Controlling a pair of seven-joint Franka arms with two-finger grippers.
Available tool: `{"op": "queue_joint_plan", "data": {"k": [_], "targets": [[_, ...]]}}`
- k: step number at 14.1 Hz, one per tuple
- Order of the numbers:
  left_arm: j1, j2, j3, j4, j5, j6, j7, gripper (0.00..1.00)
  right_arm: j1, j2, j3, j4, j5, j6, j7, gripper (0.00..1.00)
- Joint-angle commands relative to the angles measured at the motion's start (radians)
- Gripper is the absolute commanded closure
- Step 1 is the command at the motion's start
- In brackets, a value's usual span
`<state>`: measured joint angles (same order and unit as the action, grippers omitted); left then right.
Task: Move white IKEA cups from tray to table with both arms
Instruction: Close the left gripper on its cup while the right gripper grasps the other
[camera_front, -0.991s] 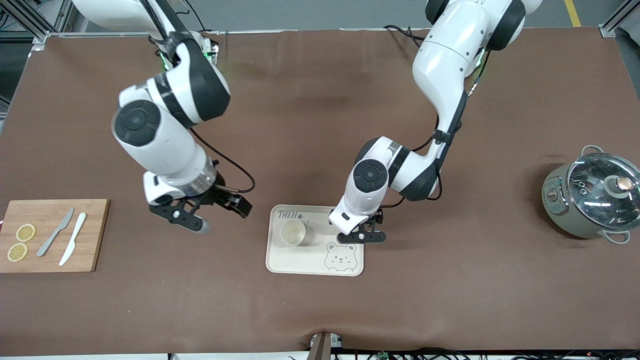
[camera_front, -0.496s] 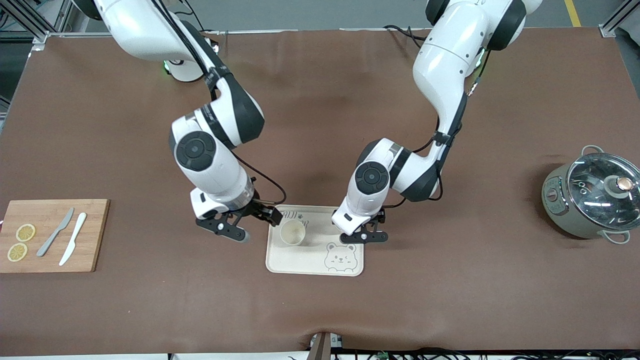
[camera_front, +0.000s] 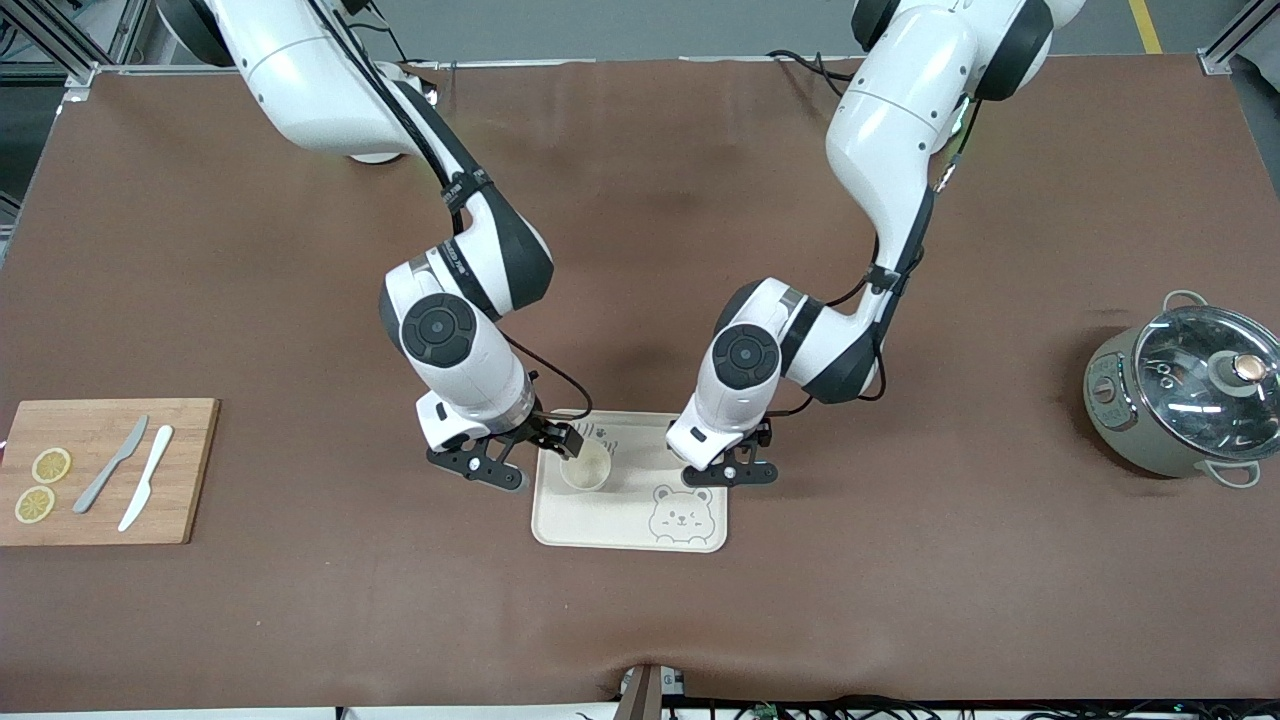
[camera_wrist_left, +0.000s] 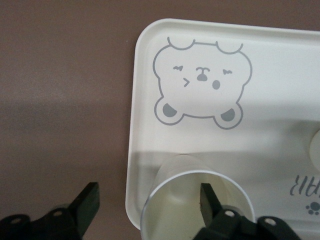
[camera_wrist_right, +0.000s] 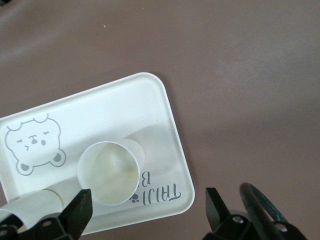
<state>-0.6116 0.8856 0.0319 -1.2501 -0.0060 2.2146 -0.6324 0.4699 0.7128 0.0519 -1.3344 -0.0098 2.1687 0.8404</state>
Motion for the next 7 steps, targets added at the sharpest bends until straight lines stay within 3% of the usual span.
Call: {"op": "queue_joint_plan", "data": {"k": [1, 7], "targets": [[-0.011, -0.05, 0.006, -0.046, 0.017, -0.009, -0.043, 1.0, 0.029, 0.036, -0.009, 0.004, -0.024, 0.057, 0.014, 0.0], [-0.014, -0.048, 0.008, -0.049, 0.017, -0.01, -0.038, 1.0, 0.035, 0.094, -0.01, 0.004, -0.033, 0.14, 0.017, 0.0]]}}
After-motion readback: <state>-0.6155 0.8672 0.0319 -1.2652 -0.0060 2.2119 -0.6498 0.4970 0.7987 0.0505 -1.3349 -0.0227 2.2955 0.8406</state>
